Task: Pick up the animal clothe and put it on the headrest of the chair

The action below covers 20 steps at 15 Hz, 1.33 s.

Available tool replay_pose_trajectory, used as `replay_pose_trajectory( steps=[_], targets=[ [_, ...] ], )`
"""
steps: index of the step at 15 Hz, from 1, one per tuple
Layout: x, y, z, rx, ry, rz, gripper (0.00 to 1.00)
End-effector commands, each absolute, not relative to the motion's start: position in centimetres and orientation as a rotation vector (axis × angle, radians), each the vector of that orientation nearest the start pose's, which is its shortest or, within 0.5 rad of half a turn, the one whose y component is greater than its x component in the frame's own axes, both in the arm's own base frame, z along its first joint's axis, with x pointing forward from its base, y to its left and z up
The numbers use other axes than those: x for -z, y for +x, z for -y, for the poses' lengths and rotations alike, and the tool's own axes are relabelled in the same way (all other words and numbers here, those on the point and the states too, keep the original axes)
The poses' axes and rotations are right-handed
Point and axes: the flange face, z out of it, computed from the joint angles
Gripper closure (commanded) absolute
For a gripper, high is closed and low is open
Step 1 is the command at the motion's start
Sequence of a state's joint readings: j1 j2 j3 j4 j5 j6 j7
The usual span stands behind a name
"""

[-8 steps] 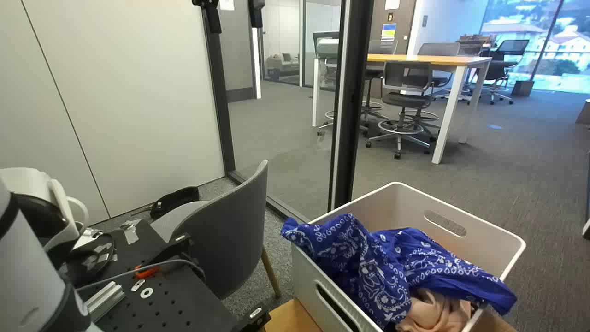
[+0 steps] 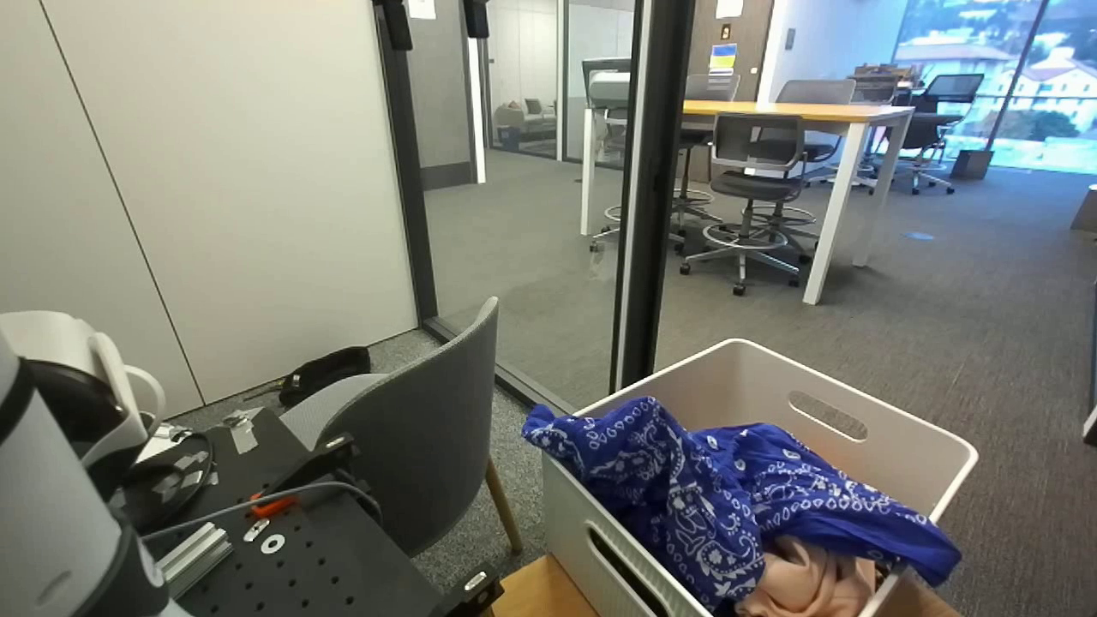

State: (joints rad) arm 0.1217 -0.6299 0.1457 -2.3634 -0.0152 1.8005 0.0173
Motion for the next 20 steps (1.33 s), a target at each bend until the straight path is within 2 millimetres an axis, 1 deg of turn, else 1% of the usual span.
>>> replay_pose_trajectory(
  steps=[1,3,5,8,11,12,13,14,16,20],
  targets=[
    [-54.4,35.6,-9.5,0.166,-3.203,0.386,0.0],
    [-53.0,36.1,-8.2,0.208,-3.192,0.391,0.0],
    [-51.1,36.9,-6.2,0.249,-3.179,0.404,0.0],
    [-48.0,38.6,-2.2,0.306,-3.142,0.479,0.0],
    [-44.6,41.0,2.1,0.323,-3.119,0.55,0.0],
    [-43.1,42.0,3.5,0.31,-3.109,0.575,0.0],
    [-42.2,42.8,4.5,0.305,-3.097,0.603,0.0],
    [-40.7,43.8,5.6,0.289,-3.085,0.644,0.0],
    [-38.2,45.6,7.0,0.258,-3.06,0.742,0.0],
    [-32.9,49.0,9.0,0.173,-2.976,1.032,0.0]
  ],
)
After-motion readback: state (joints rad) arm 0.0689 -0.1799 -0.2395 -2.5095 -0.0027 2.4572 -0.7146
